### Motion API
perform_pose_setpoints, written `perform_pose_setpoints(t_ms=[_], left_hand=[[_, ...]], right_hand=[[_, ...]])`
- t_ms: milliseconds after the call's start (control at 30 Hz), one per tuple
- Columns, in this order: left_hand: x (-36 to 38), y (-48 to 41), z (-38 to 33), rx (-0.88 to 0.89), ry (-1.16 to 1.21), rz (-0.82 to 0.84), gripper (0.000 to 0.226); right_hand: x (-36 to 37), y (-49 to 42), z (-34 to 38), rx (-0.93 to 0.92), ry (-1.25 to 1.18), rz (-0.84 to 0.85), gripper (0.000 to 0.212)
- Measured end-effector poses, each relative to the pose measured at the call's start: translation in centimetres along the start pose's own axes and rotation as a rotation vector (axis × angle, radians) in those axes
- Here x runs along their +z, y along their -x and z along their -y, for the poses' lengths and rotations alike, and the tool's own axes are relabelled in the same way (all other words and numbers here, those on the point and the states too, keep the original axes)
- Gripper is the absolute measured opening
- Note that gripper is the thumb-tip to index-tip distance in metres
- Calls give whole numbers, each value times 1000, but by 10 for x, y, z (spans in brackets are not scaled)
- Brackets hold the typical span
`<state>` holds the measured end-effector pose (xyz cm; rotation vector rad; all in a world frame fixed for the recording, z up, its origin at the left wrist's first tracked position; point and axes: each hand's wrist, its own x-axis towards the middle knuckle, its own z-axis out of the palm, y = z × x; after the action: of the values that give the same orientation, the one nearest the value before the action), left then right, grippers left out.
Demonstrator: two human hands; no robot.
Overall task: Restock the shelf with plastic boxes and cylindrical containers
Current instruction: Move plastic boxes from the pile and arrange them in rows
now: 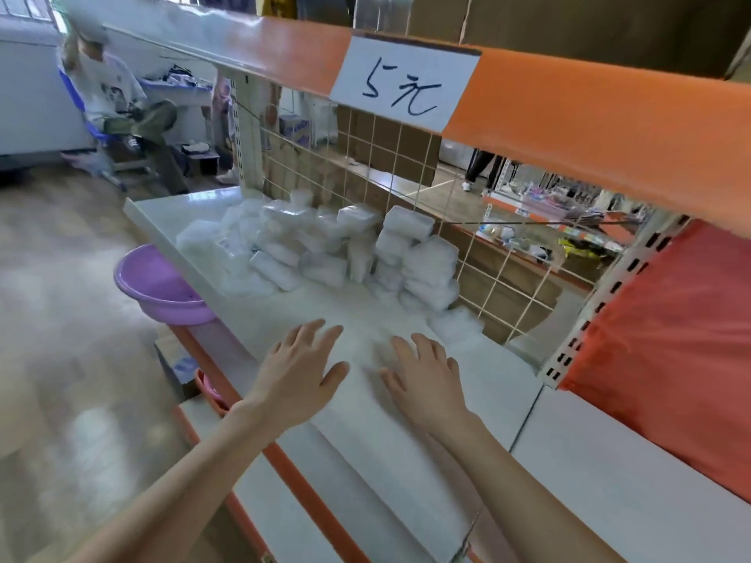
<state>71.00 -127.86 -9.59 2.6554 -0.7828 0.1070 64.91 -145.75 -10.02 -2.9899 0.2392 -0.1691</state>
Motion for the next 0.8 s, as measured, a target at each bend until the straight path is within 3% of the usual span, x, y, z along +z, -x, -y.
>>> perform_pose_setpoints(t_ms=[300, 600, 800], left_hand=[[17, -47, 20, 115, 31, 53, 55], [9, -99, 72, 278, 34, 135, 54], [4, -126, 95, 361, 33, 183, 55]], right_hand=[[10, -39, 5, 94, 7, -47, 50], [-6, -121, 6, 363, 28, -284, 58], [-10, -153, -8, 549, 117, -226, 64]])
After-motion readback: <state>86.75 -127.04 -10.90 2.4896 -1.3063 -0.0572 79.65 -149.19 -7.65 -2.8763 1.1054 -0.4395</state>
